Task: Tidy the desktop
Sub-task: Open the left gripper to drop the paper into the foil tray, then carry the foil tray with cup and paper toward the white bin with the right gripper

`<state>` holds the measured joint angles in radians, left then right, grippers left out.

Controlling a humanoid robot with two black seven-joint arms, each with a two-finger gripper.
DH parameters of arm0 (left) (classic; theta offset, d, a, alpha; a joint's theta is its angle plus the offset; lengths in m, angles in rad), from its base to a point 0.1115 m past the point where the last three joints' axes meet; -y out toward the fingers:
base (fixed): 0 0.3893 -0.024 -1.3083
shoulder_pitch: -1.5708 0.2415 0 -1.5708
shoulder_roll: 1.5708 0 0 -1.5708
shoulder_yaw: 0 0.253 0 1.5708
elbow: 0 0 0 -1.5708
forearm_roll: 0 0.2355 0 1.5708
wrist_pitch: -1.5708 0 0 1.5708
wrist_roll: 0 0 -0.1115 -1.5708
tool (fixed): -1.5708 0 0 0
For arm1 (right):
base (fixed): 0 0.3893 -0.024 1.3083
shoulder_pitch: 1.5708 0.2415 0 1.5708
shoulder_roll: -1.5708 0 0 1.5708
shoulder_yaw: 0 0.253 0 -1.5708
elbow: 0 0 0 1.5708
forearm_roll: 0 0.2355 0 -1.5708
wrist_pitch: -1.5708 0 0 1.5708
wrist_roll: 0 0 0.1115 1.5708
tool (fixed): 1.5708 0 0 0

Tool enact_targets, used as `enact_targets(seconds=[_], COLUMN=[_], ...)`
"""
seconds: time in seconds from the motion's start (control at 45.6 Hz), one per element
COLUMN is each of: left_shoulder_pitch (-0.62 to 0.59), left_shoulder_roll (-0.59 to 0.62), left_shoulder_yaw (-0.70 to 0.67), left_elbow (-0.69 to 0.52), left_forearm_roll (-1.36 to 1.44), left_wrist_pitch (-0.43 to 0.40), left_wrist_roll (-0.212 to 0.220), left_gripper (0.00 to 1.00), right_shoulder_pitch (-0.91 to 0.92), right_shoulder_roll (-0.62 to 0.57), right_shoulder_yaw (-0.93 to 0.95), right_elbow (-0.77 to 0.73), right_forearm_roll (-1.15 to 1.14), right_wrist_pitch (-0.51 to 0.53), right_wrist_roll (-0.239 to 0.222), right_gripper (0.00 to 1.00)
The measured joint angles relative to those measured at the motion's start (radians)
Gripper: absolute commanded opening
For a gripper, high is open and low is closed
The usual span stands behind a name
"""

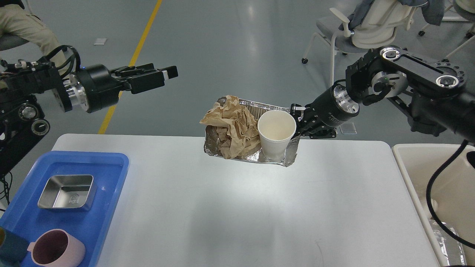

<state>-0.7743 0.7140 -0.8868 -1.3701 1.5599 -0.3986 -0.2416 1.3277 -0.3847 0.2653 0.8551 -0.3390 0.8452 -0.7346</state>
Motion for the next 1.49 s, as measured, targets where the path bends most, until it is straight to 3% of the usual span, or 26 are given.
enact_targets(seconds=[0.132,0.219,0.505,0.724,1.163,1.383,1.492], left_shoulder_pitch=[0.161,0.246,0.446,0.572,0.641,0.674,0.681], left_shoulder_roll=[-0.012,-0.021,-0.096,-0.198,-0.422,-0.432,-0.437], left_shoulder_yaw=[-0.171,-0.257,-0.499,-0.602,-0.792,-0.805,-0.806], left_elbow=[0.002,0.002,0.003,0.026,0.094,0.097,0.097], left_forearm_roll=[-0.188,-0.305,-0.633,-0.846,-1.052,-1.179,-1.185], left_wrist_pitch=[0.031,0.037,0.093,0.157,0.158,0.161,0.162], left_wrist_roll=[0.067,0.083,0.088,0.088,0.091,0.169,0.179], left_gripper=[0.97,0.97,0.97,0.97,0.97,0.97,0.97], right_shoulder_pitch=[-0.005,-0.010,-0.016,-0.018,-0.046,-0.058,-0.072], right_shoulder_roll=[-0.016,-0.021,-0.022,-0.057,-0.127,-0.201,-0.251], right_shoulder_yaw=[-0.002,-0.002,-0.007,-0.008,-0.005,0.004,0.008], right_elbow=[-0.006,-0.008,-0.043,-0.040,-0.037,-0.038,-0.040], right_forearm_roll=[-0.012,-0.019,-0.024,-0.025,-0.023,-0.014,-0.006], right_wrist_pitch=[0.000,-0.002,-0.013,-0.018,-0.019,-0.019,-0.019], right_wrist_roll=[0.000,0.000,0.000,0.000,0.000,0.000,0.002], right_gripper=[0.00,0.00,0.00,0.00,0.00,0.00,0.00])
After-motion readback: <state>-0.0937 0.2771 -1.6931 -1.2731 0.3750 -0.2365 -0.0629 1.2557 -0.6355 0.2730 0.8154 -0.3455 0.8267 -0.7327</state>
